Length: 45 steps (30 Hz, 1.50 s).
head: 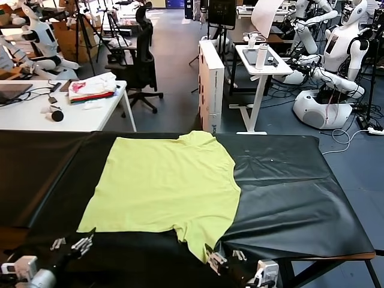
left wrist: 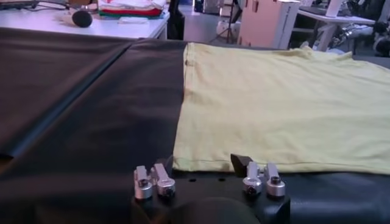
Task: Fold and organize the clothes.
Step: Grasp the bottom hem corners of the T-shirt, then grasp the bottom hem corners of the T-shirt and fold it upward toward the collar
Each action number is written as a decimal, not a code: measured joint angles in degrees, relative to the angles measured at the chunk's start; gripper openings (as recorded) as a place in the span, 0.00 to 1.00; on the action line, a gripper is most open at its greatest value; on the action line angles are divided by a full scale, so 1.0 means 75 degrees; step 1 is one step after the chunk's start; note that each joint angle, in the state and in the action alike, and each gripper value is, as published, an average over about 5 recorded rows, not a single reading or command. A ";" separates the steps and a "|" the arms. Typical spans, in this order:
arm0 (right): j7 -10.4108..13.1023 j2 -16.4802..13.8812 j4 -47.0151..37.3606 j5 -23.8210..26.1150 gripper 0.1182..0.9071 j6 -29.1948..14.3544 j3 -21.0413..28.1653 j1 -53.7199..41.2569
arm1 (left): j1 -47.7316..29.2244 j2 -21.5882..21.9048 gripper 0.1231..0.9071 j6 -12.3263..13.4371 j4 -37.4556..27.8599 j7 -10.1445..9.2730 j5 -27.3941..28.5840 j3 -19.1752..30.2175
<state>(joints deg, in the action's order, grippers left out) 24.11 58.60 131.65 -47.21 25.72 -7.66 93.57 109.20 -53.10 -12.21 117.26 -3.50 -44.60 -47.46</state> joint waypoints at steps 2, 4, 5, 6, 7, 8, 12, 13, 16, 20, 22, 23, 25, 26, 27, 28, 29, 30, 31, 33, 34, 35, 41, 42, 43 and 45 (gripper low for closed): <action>-0.0016 -0.0038 0.0057 -0.0001 0.03 -0.0002 -0.0049 0.0041 | 0.0017 -0.0001 0.42 0.0015 0.0003 -0.0009 -0.0001 -0.0013; -0.0033 -0.0083 0.0112 -0.0002 0.03 -0.0015 -0.0101 0.0086 | 0.0032 -0.0001 0.31 0.0021 0.0007 -0.0014 -0.0001 -0.0029; -0.0039 -0.0106 0.0138 -0.0003 0.03 -0.0028 -0.0129 0.0108 | 0.0037 -0.0001 0.28 0.0023 0.0010 -0.0016 -0.0002 -0.0035; -0.0047 -0.0131 0.0164 -0.0005 0.03 -0.0043 -0.0159 0.0132 | 0.0041 -0.0002 0.24 0.0027 0.0013 -0.0017 -0.0002 -0.0038; -0.0053 -0.0160 0.0193 -0.0008 0.03 -0.0057 -0.0192 0.0159 | 0.0045 -0.0004 0.21 0.0031 0.0016 -0.0019 -0.0002 -0.0040; -0.0058 -0.0188 0.0223 -0.0013 0.03 -0.0070 -0.0228 0.0186 | 0.0049 -0.0009 0.18 0.0035 0.0022 -0.0020 -0.0002 -0.0041; -0.0041 -0.0306 0.0362 -0.0070 0.03 -0.0088 -0.0377 0.0304 | 0.0073 -0.0050 0.11 0.0043 0.0087 -0.0025 -0.0001 -0.0042; -0.0031 -0.0343 0.0407 -0.0094 0.03 -0.0090 -0.0421 0.0343 | 0.0090 -0.0066 0.10 0.0043 0.0116 -0.0028 -0.0001 -0.0043; -0.0020 -0.0506 0.0596 -0.0172 0.03 -0.0123 -0.0627 0.0543 | 0.0169 -0.0127 0.09 0.0043 0.0225 -0.0042 0.0009 -0.0056; -0.0037 -0.0756 0.0900 -0.0280 0.03 -0.0194 -0.1035 0.0986 | 0.0327 -0.0233 0.08 0.0043 0.0408 -0.0078 0.0044 -0.0139; -0.0041 -0.0845 0.1042 -0.0303 0.03 -0.0235 -0.1257 0.1251 | 0.0453 -0.0301 0.08 0.0043 0.0532 -0.0114 0.0064 -0.0212; -0.0045 -0.0874 0.1104 -0.0303 0.03 -0.0258 -0.1358 0.1381 | 0.0524 -0.0334 0.07 0.0043 0.0600 -0.0135 0.0073 -0.0249; -0.0068 -0.0903 0.1195 -0.0300 0.03 -0.0316 -0.1514 0.1587 | 0.0678 -0.0407 0.06 0.0043 0.0750 -0.0173 0.0092 -0.0328; -0.0094 -0.0901 0.1220 -0.0298 0.03 -0.0351 -0.1565 0.1651 | 0.0755 -0.0442 0.06 0.0043 0.0825 -0.0184 0.0101 -0.0364; -0.0144 -0.0890 0.1230 -0.0295 0.03 -0.0396 -0.1598 0.1684 | 0.0832 -0.0479 0.05 0.0043 0.0899 -0.0193 0.0109 -0.0398; -0.0215 -0.0871 0.1227 -0.0290 0.03 -0.0450 -0.1621 0.1684 | 0.0911 -0.0515 0.04 0.0043 0.0975 -0.0199 0.0117 -0.0432; -0.0299 -0.0848 0.1212 -0.0283 0.03 -0.0513 -0.1638 0.1655 | 0.0986 -0.0546 0.04 0.0045 0.1050 -0.0202 0.0122 -0.0462; -0.0401 -0.0820 0.1186 -0.0277 0.03 -0.0589 -0.1654 0.1601 | 0.1054 -0.0574 0.03 0.0047 0.1125 -0.0205 0.0126 -0.0488; -0.0514 -0.0790 0.1146 -0.0271 0.03 -0.0668 -0.1671 0.1519 | 0.1108 -0.0600 0.03 0.0050 0.1199 -0.0209 0.0127 -0.0509; -0.0750 -0.0715 0.1021 -0.0265 0.03 -0.0804 -0.1706 0.1284 | 0.1156 -0.0640 0.03 0.0061 0.1314 -0.0212 0.0128 -0.0528; -0.0859 -0.0671 0.0941 -0.0267 0.03 -0.0853 -0.1716 0.1139 | 0.1148 -0.0657 0.03 0.0074 0.1350 -0.0209 0.0127 -0.0524; -0.0959 -0.0633 0.0849 -0.0271 0.03 -0.0882 -0.1717 0.0979 | 0.1121 -0.0671 0.03 0.0089 0.1372 -0.0203 0.0128 -0.0511; -0.1350 -0.0560 0.0171 -0.0281 0.03 -0.0884 -0.1506 -0.0199 | 0.0587 -0.0836 0.03 0.0148 0.1238 -0.0191 0.0184 -0.0300; -0.1393 -0.0551 0.0030 -0.0281 0.03 -0.0882 -0.1449 -0.0423 | 0.0445 -0.0872 0.03 0.0138 0.1196 -0.0196 0.0192 -0.0249; -0.1429 -0.0540 -0.0119 -0.0281 0.03 -0.0887 -0.1386 -0.0654 | 0.0297 -0.0902 0.03 0.0129 0.1153 -0.0201 0.0198 -0.0196; -0.1470 -0.0508 -0.0437 -0.0280 0.03 -0.0914 -0.1253 -0.1110 | 0.0011 -0.0928 0.03 0.0113 0.1084 -0.0206 0.0209 -0.0099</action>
<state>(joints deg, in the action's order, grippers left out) 13.09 54.79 128.38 -49.31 18.86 -17.06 85.25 109.28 -60.05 -11.36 125.38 -5.04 -43.04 -48.20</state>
